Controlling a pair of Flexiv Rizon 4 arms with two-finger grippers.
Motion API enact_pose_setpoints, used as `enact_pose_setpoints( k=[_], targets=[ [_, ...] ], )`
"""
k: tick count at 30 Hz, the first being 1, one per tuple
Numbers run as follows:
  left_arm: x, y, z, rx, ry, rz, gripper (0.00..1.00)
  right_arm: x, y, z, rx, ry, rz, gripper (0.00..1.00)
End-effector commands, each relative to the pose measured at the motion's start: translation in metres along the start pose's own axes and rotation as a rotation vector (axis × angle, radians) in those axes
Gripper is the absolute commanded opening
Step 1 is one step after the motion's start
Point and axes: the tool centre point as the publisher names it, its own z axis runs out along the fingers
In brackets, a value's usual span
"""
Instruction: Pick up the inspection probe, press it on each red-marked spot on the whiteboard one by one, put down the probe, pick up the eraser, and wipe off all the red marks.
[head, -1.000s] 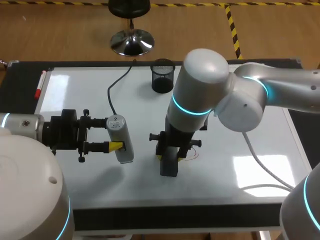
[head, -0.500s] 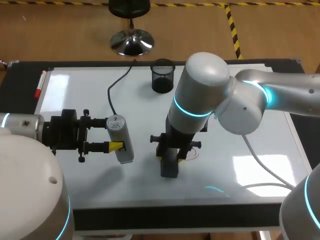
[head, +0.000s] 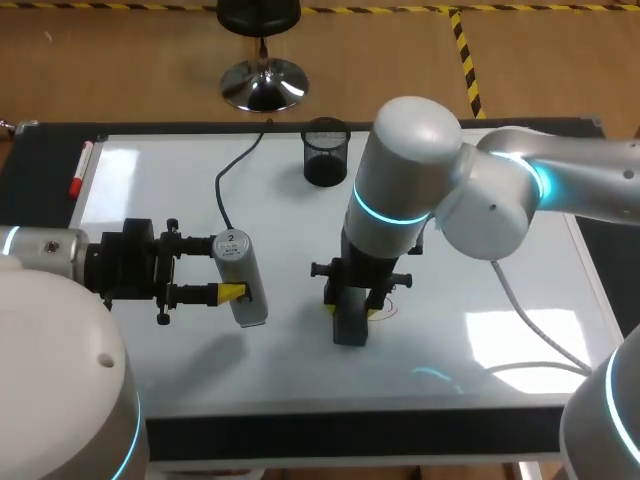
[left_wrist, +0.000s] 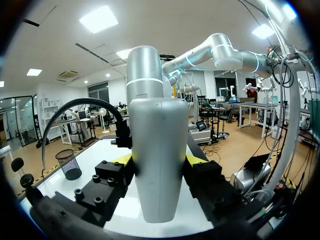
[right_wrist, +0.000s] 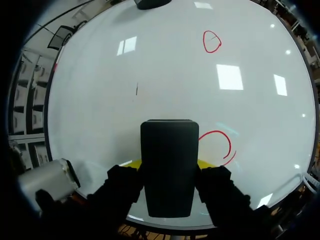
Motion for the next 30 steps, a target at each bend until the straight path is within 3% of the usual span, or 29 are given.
enact_pose_setpoints(
  k=[1,12,20,25,30],
  targets=[
    [0.001,-0.001,0.000,0.002,-0.004,0.003,0.00,-0.019,0.000,0.010,-0.008,0.001,-0.005,0.00],
    [0.001,-0.001,0.000,0.002,-0.004,0.003,0.00,-0.055,0.007,0.004,-0.022,-0.023,-0.009,0.00],
    [0.001,-0.001,0.000,0.002,-0.004,0.003,0.00,-0.091,0.018,0.000,-0.002,-0.094,0.033,0.00],
    [0.001,-0.001,0.000,0.002,-0.004,0.003,0.00,-0.109,0.023,-0.015,-0.029,-0.110,0.075,0.00],
    [0.001,-0.001,0.000,0.002,-0.004,0.003,0.00,-0.114,0.025,-0.035,-0.067,-0.106,0.088,0.00]
  ],
)
